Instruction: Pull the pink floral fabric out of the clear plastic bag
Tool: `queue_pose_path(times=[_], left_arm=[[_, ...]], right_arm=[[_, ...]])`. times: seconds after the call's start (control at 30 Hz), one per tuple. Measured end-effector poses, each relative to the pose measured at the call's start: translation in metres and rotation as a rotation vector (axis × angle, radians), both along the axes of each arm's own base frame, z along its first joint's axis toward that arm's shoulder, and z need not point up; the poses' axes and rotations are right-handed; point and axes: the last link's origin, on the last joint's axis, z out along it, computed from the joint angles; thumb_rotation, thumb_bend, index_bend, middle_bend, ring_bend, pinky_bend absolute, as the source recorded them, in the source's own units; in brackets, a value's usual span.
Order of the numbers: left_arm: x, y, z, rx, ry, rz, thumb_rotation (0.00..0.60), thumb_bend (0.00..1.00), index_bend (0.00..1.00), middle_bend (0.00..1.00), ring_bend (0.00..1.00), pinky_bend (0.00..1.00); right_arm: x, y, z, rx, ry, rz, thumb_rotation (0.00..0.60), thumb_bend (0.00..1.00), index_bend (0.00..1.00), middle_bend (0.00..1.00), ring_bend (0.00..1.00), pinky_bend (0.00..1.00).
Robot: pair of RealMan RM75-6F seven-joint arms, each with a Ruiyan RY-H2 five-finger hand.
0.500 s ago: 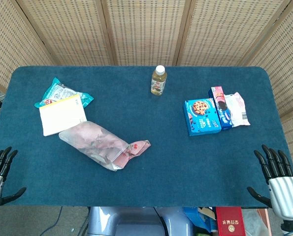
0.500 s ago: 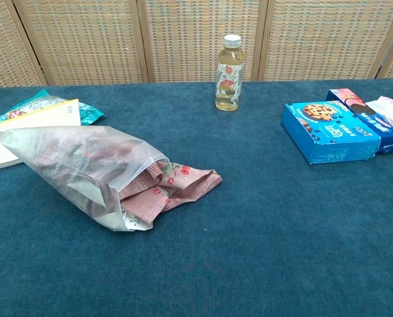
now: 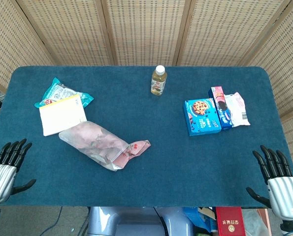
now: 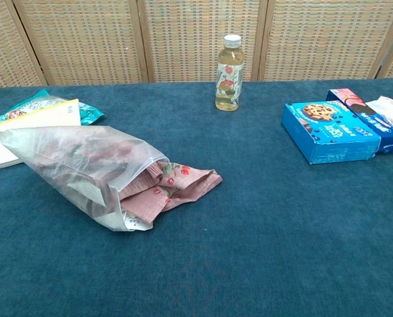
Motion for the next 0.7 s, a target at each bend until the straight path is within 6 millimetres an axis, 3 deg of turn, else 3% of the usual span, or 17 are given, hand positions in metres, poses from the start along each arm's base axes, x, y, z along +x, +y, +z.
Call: queue_pose_path(times=[0.13,0.47,0.7], left_arm=[[0.011,0.029,-0.016,-0.067,0.050,-0.076,0.600,0.15,0.00,0.00,0.00,0.00],[0.035,0.112,-0.088,-0.268,0.252,-0.194,0.600,0.14,0.00,0.00,0.00,0.00],[0.043,0.148,-0.121,-0.249,0.304,-0.198,0.600,0.14,0.00,0.00,0.00,0.00]], right_arm=[[-0.002,-0.004,0.000,-0.001,-0.003,-0.018,0.600,0.00,0.00,0.00,0.00,0.00],[-0.007,-0.011,0.002,-0.001,-0.023,-0.049,0.600,0.00,0.00,0.00,0.00,0.00],[-0.010,-0.013,0.004,0.001,-0.033,-0.060,0.600,0.00,0.00,0.00,0.00,0.00]])
